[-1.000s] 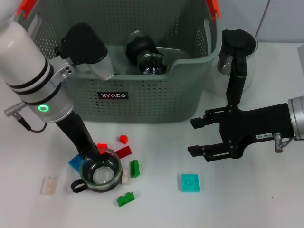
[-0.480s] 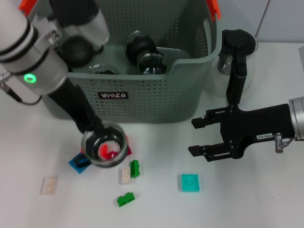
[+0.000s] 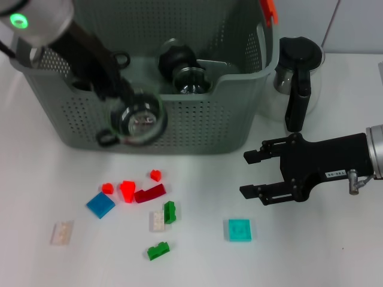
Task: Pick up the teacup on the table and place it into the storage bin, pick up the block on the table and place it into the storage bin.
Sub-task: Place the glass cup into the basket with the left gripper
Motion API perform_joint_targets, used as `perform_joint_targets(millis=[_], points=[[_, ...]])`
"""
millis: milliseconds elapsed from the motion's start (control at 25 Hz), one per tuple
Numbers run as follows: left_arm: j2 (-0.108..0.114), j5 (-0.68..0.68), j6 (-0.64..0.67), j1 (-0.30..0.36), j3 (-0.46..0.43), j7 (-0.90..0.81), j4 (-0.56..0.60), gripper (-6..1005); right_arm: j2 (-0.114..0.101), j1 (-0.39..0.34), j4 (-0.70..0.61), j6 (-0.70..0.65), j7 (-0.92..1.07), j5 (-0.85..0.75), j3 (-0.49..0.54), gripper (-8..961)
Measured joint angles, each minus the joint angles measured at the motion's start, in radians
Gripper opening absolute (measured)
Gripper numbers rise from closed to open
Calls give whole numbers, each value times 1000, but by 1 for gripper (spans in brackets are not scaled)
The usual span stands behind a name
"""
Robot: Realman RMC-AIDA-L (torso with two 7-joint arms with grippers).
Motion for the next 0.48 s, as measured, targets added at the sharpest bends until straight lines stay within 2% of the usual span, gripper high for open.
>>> perform_joint_targets(millis=[200,480], points=[[52,1,-38,-45,-72,-4,-2,58,0,-1,0,-3,0,0,0,731],[116,-3,-150,-83,-125,-17,-52,57,3,2,0,-2,0,-12,-3,731]])
